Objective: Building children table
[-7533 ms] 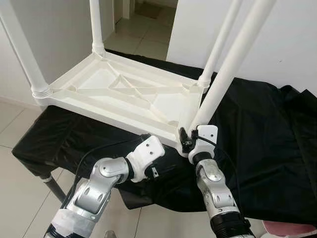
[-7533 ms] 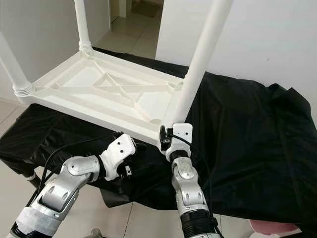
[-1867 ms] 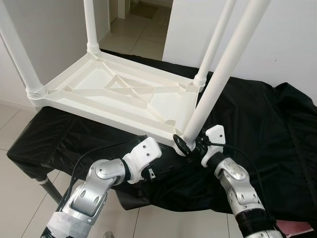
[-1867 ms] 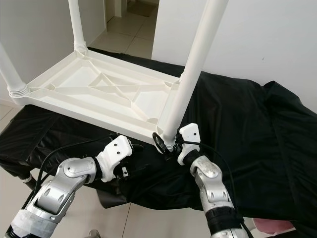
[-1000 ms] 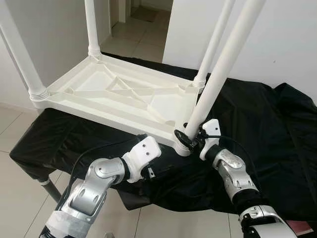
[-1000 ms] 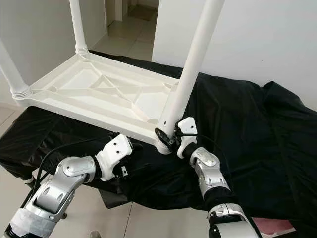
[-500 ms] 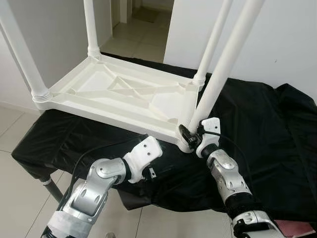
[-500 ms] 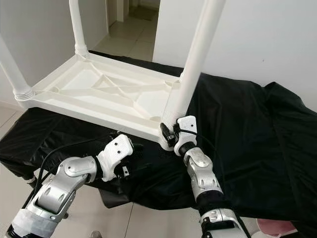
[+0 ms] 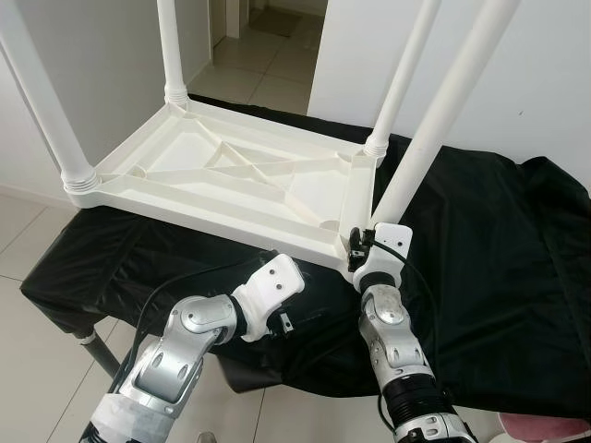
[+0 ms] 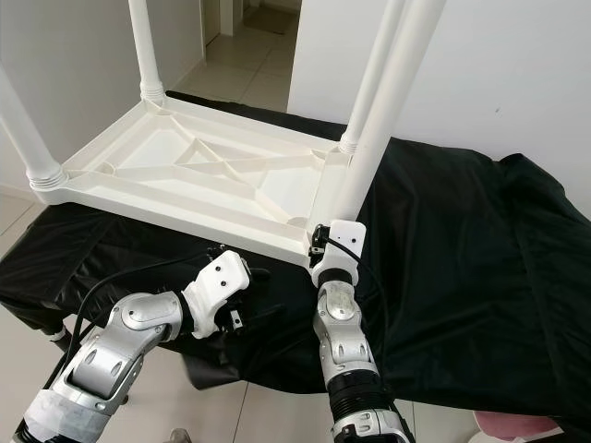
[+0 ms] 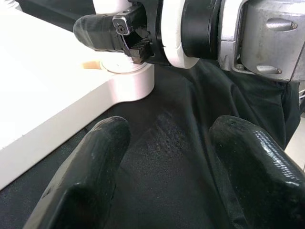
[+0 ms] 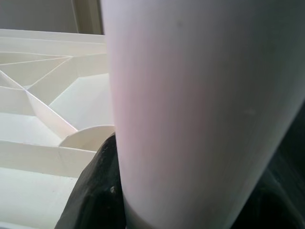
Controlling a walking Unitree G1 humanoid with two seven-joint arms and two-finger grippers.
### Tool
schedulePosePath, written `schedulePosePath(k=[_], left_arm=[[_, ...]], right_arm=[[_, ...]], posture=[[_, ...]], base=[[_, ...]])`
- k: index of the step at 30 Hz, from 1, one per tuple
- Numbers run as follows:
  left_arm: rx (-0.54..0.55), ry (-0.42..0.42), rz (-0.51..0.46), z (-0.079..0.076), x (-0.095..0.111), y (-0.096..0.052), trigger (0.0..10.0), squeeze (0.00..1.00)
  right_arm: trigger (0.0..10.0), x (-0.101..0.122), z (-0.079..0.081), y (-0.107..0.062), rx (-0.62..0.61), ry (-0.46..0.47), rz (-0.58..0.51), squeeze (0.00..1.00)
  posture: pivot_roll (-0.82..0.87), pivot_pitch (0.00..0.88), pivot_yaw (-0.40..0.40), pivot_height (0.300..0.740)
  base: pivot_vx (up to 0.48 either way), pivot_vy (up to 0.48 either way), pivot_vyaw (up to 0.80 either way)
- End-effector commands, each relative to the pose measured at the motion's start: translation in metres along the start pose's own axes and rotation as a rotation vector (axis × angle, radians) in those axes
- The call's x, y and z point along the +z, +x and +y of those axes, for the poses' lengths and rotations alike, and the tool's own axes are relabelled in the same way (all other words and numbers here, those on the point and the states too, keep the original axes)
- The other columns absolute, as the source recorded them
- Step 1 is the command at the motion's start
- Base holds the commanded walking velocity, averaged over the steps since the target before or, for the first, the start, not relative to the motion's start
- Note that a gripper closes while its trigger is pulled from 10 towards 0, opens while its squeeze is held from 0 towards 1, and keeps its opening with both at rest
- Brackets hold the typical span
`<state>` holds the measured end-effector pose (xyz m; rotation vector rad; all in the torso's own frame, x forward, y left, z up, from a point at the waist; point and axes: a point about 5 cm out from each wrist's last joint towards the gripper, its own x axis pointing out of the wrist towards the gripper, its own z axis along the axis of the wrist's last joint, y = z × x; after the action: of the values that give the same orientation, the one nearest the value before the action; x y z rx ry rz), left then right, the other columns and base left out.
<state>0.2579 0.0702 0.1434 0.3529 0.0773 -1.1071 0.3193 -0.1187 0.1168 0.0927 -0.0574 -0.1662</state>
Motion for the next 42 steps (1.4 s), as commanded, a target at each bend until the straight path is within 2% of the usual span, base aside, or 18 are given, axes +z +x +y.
schedulePosePath(k=[1, 10, 11, 12, 13, 20, 31, 32, 38, 42], left_arm=[[0.037, -0.014, 0.005, -0.001, -0.001, 0.002, 10.0, 0.0], [0.048, -0.018, 0.003, 0.0, -0.001, 0.002, 10.0, 0.0], [0.049, -0.017, 0.004, -0.001, -0.001, 0.002, 10.0, 0.0], [0.049, -0.017, 0.004, -0.001, -0.001, 0.002, 10.0, 0.0], [0.051, -0.018, 0.003, 0.0, -0.001, 0.002, 10.0, 0.0], [0.062, -0.02, 0.0, 0.001, 0.0, 0.001, 10.0, 0.0], [0.076, -0.023, 0.003, 0.0, -0.001, -0.001, 10.0, 0.0], [0.079, -0.024, 0.003, 0.001, -0.001, -0.001, 10.0, 0.0], [0.085, -0.024, 0.001, 0.002, 0.0, -0.001, 10.0, 0.0], [0.086, -0.024, 0.001, 0.002, 0.0, -0.001, 10.0, 0.0]], right_arm=[[10.0, -0.005, -0.015, 0.0, -0.062, -0.027, 0.028, 0.0], [10.0, -0.002, -0.009, -0.002, -0.032, 0.0, 0.026, 0.0], [10.0, 0.0, -0.009, -0.002, -0.018, 0.011, 0.012, 0.53], [10.0, 0.0, -0.009, -0.002, -0.018, 0.011, 0.012, 0.53], [10.0, 0.003, -0.009, -0.002, 0.004, 0.051, -0.007, 1.0], [10.0, 0.011, -0.007, -0.004, 0.054, 0.085, -0.055, 1.0], [10.0, 0.007, -0.021, -0.006, 0.268, 0.076, -0.05, 1.0], [10.0, 0.007, -0.024, -0.004, 0.31, 0.071, -0.048, 0.01], [10.0, 0.01, -0.033, 0.004, 0.457, 0.032, -0.054, 0.0], [10.0, 0.009, -0.036, 0.009, 0.591, -0.042, -0.03, 0.0]], posture=[[0.07, 0.032, -0.094, 0.74], [0.07, 0.038, -0.1, 0.74], [0.07, 0.04, -0.102, 0.74], [0.07, 0.04, -0.102, 0.74], [0.07, 0.041, -0.103, 0.74], [0.07, 0.043, -0.108, 0.74], [0.08, 0.051, -0.114, 0.74], [0.08, 0.051, -0.114, 0.74], [0.08, 0.049, -0.115, 0.74], [0.08, 0.048, -0.117, 0.74]], base=[[0.0, 0.0, 0.0], [0.0, 0.0, 0.0], [0.0, 0.0, 0.0], [0.0, 0.0, 0.0], [0.0, 0.0, 0.0], [0.0, 0.0, 0.0], [0.0, 0.0, 0.0], [0.0, 0.0, 0.0], [0.0, 0.0, 0.0], [0.0, 0.0, 0.0]])
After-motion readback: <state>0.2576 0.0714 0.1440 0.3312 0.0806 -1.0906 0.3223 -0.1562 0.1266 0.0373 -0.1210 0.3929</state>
